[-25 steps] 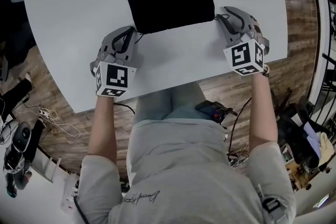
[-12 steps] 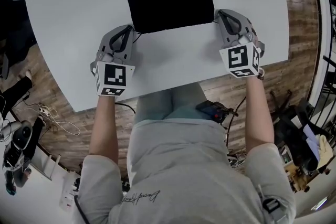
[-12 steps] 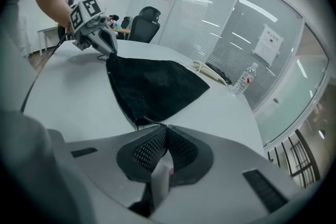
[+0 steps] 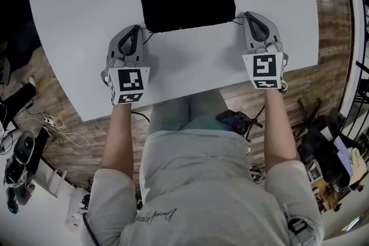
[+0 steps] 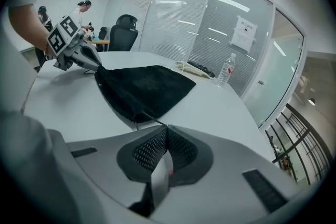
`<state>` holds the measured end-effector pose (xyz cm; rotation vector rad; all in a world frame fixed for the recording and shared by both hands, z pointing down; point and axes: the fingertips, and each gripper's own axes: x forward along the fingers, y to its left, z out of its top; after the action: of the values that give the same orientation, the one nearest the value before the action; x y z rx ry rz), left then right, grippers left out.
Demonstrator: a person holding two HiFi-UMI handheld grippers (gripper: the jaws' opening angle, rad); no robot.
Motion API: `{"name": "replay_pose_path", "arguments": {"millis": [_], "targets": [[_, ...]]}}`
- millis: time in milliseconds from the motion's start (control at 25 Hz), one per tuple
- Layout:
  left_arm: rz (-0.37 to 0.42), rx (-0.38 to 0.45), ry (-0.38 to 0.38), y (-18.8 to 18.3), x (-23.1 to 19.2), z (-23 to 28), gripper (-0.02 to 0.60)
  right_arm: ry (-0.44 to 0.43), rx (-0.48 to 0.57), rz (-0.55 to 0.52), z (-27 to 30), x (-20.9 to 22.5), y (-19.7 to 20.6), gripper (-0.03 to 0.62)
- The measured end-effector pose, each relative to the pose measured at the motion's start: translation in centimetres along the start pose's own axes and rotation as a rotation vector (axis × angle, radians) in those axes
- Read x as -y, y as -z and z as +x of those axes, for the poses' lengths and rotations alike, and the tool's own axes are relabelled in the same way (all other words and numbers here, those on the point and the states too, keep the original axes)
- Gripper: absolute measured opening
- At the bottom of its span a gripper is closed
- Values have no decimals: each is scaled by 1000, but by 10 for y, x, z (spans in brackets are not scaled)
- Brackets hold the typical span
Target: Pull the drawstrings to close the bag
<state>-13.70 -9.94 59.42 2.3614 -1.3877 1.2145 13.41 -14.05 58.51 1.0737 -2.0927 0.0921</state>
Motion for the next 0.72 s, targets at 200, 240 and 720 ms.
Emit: {"name": "replay_pose_path", "arguments": {"millis": [200,240,720], "targets": [[-24,-19,-37,9,-10,-1,17,26,-8,36,-1,1,-4,25],[-31,-22,-42,10,-11,-1,18,31,-12,43,-2,2,-3,25],[-128,48,-36,-13,-14,-18,15,57,19,157,-25,10,-10,25]]}}
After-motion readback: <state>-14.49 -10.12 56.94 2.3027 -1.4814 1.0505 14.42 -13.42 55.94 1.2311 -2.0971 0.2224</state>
